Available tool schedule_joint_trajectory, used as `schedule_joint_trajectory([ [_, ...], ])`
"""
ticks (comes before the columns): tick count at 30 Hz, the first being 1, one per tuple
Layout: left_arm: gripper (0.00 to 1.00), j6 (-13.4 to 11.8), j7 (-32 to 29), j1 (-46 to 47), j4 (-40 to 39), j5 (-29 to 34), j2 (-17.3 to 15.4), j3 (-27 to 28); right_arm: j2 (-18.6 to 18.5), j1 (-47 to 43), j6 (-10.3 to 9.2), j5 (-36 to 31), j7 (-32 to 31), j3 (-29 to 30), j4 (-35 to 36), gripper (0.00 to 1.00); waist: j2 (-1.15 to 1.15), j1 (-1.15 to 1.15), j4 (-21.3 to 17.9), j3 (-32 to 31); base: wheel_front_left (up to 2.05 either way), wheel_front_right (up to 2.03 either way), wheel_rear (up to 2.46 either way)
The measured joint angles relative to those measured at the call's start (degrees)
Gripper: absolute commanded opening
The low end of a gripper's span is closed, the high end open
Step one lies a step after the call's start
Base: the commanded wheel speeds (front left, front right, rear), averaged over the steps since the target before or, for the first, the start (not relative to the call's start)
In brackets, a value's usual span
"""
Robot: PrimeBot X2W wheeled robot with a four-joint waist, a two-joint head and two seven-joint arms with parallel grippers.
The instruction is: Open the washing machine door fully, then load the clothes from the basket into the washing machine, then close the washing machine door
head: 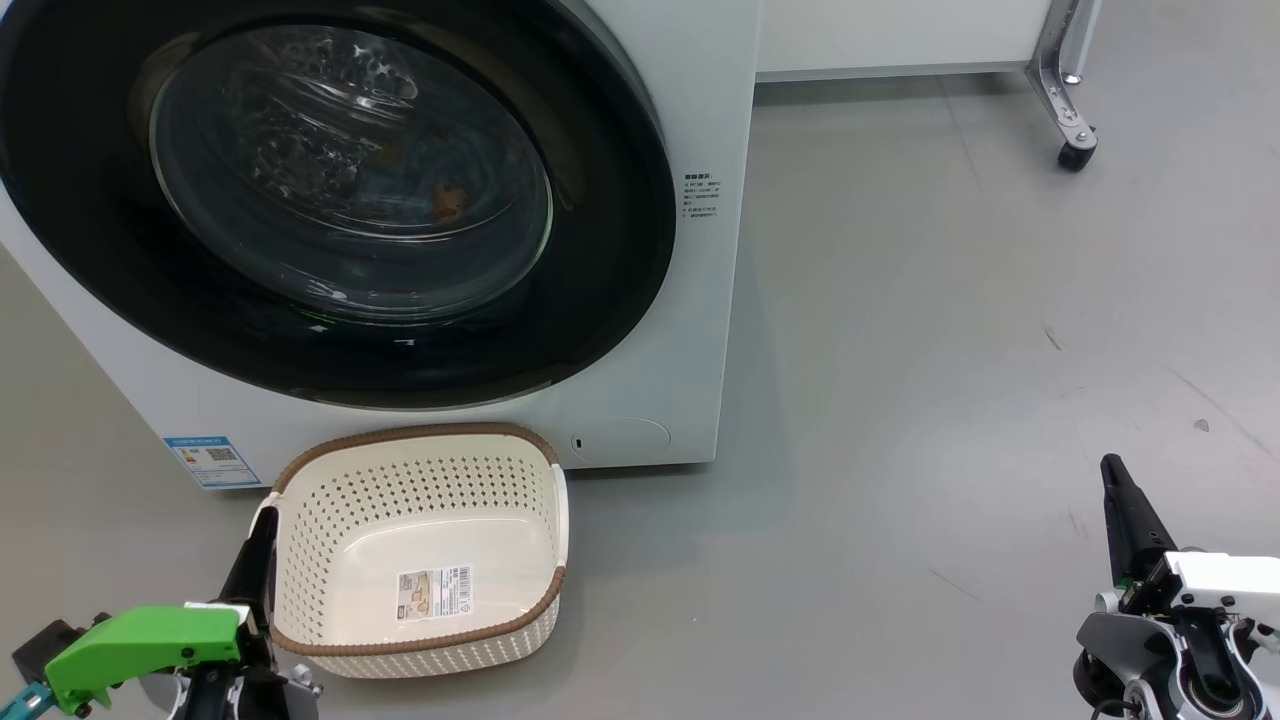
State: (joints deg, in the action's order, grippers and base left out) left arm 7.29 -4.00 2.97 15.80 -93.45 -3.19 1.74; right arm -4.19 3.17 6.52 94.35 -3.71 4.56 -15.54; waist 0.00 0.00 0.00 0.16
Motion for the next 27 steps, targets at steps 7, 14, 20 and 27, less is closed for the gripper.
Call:
schedule_joint_trajectory([
  [7,0.00,0.00,0.00,0.03,0.07,-0.01,0.00,0.01,0.04,0.00,0.00,0.00,-0.04,0.04,-0.09,0.00,0.00,0.00,0.00,0.00,0.00,0.00,0.00],
  [14,0.00,0.00,0.00,0.05,0.10,-0.01,0.00,0.02,0.08,0.00,0.00,0.00,-0.04,0.05,-0.23,0.00,0.00,0.00,0.00,-0.01,0.00,0.00,0.00],
  [20,0.00,0.00,0.00,0.06,0.12,-0.01,0.00,0.03,0.09,0.00,0.13,0.00,-0.04,0.09,-0.29,0.00,0.00,0.00,0.00,-0.01,0.00,0.00,0.00],
  [27,0.00,0.00,0.00,0.07,0.14,-0.01,0.00,0.04,0.09,0.00,0.15,0.00,-0.05,0.13,-0.35,0.00,0.00,0.00,0.00,-0.02,0.00,0.00,0.00],
])
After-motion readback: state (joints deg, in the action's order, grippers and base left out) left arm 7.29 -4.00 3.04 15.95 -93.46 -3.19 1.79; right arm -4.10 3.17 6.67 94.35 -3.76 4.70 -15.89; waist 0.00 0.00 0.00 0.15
